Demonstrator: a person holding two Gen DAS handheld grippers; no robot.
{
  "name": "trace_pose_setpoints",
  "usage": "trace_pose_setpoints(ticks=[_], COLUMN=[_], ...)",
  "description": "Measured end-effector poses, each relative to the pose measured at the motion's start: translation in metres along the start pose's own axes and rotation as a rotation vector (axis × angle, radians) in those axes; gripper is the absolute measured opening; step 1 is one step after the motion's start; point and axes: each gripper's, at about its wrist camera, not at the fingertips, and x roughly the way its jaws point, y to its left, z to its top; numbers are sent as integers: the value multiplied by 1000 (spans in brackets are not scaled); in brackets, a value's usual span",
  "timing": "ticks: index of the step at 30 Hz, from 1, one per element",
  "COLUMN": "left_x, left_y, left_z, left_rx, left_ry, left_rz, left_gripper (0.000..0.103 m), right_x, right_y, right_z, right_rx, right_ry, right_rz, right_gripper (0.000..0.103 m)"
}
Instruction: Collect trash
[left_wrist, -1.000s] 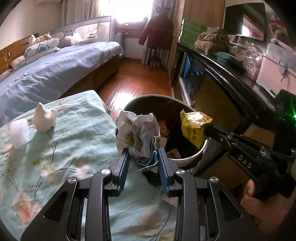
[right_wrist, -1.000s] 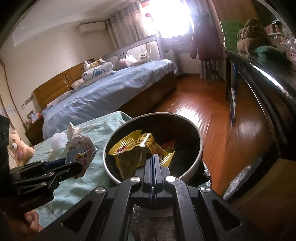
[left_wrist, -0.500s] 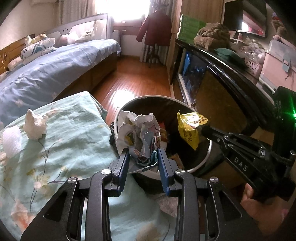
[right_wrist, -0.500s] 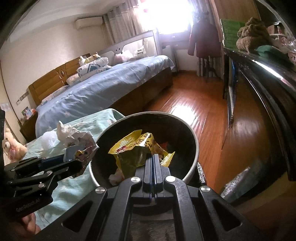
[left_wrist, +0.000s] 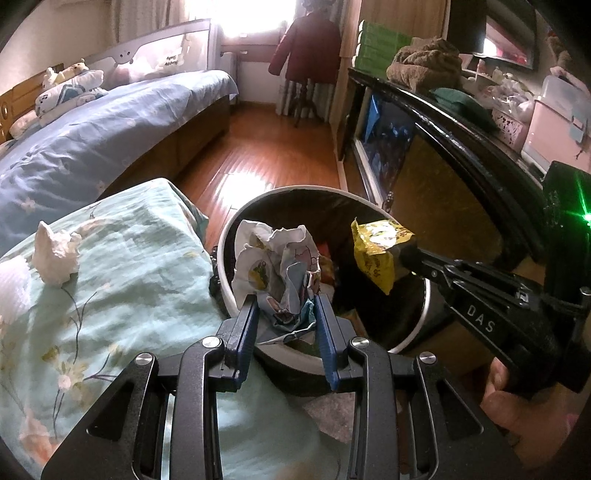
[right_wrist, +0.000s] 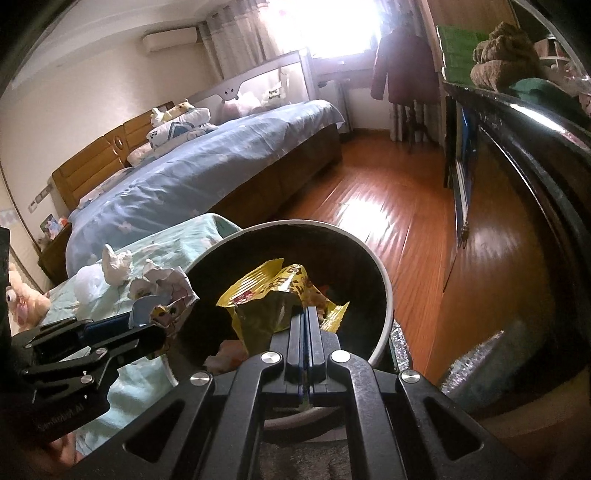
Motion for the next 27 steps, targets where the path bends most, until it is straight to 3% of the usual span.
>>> trace_pose_setpoints(ticks=[11,15,17,24,27], left_x=[7,5,3,-12,-22], left_y=[-1,1,2,17,30], left_z=[4,5,4,-10,-23], left_rx=[6,-5,-6,-47,-93], left_ry=[16,8,4,-13,-22], left_rz=[2,9,14,28,33], left_gripper=[32,48,52,60,63], right_x=[8,9,10,7,2], right_y=[-5,-6,-7,-6,-1], right_z=[2,5,5,1,-1], right_rx=[14,24,34,55,55], right_ry=[25,31,39,34,26], right_rz=[8,15,21,54,74], right_gripper=[4,6,8,41,65])
